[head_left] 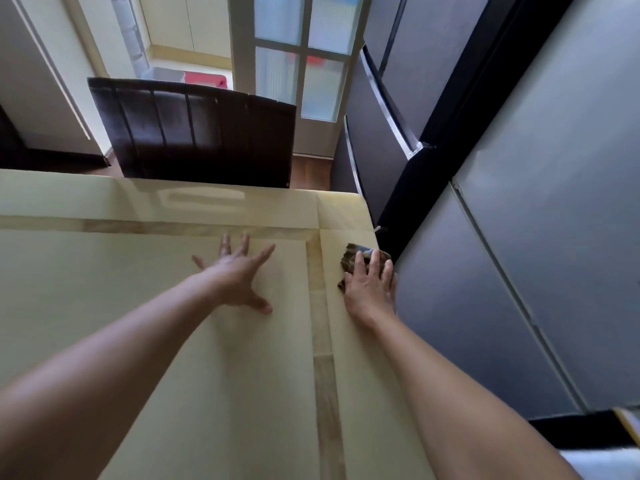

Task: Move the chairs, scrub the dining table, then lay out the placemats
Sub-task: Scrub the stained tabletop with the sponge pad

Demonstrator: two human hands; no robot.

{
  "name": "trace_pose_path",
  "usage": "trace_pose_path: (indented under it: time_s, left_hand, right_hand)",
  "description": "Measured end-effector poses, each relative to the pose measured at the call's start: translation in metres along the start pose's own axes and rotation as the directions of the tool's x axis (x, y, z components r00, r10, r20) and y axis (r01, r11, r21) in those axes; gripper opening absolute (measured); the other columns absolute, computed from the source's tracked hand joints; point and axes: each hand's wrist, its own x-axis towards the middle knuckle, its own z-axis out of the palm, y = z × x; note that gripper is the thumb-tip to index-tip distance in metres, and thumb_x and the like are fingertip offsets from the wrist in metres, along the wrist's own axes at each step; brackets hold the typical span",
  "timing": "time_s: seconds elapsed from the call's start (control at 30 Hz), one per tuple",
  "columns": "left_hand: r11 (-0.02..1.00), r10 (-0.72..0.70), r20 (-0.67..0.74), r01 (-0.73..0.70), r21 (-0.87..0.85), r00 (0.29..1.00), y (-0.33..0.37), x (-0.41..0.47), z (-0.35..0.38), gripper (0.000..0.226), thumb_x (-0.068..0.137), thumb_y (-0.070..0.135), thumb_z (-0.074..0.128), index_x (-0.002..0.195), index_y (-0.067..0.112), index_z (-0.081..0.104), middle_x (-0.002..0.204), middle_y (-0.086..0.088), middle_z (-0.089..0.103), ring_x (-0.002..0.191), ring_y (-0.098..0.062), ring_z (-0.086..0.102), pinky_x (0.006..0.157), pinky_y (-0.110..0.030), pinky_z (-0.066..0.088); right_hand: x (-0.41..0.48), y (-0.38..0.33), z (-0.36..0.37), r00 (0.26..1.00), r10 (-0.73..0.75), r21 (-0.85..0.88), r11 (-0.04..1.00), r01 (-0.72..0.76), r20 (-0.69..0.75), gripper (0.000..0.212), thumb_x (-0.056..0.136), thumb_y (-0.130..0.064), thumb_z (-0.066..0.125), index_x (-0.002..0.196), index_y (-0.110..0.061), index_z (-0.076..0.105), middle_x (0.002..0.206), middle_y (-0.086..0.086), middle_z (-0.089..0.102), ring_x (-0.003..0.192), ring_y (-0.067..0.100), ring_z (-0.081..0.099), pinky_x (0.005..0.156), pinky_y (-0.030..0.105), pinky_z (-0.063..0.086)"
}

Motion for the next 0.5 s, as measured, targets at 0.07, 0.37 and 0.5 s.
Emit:
trace_pose_path:
  time_s: [0.07,0.37,0.5]
  left_hand:
    - [0.997,0.073,-0.054,-0.073,0.006,0.996,0.016,-0.019,0.004,0.110,0.069,0.055,0.071,0.144,0.048,-0.009,0.155,-0.001,-0.026,0.140,-0.034,-0.028,0.103,-0.074,-0.005]
    - [0.989,0.130,0.132,-0.137,0.049,0.983,0.061,-0.115,0.075,0.116,0.067,0.063,0.068,0.142,0.049,-0.019,0.152,0.000,-0.033,0.137,-0.033,-0.033,0.101,-0.074,-0.008]
    - [0.990,0.107,0.135,-0.118,0.078,0.985,0.067,-0.151,0.100,0.118,0.067,0.064,0.068,0.140,0.048,-0.023,0.151,-0.001,-0.036,0.136,-0.033,-0.035,0.102,-0.073,-0.006]
  right_hand:
    - [-0.019,0.006,0.001,1.000,0.007,-0.004,1.000,-0.007,0.020,0.056,0.102,-0.037,0.020,0.152,-0.022,0.000,0.158,0.008,-0.016,0.144,0.035,-0.015,0.117,0.047,-0.008]
    - [-0.105,0.031,0.010,0.997,-0.005,-0.003,1.000,0.005,0.080,0.059,0.102,-0.038,0.019,0.152,-0.021,-0.006,0.157,0.009,-0.021,0.143,0.034,-0.020,0.115,0.046,-0.013]
    - [-0.146,0.046,0.019,0.996,-0.019,-0.007,1.000,0.020,0.084,0.059,0.102,-0.038,0.020,0.152,-0.021,-0.006,0.157,0.008,-0.021,0.143,0.035,-0.020,0.115,0.046,-0.013]
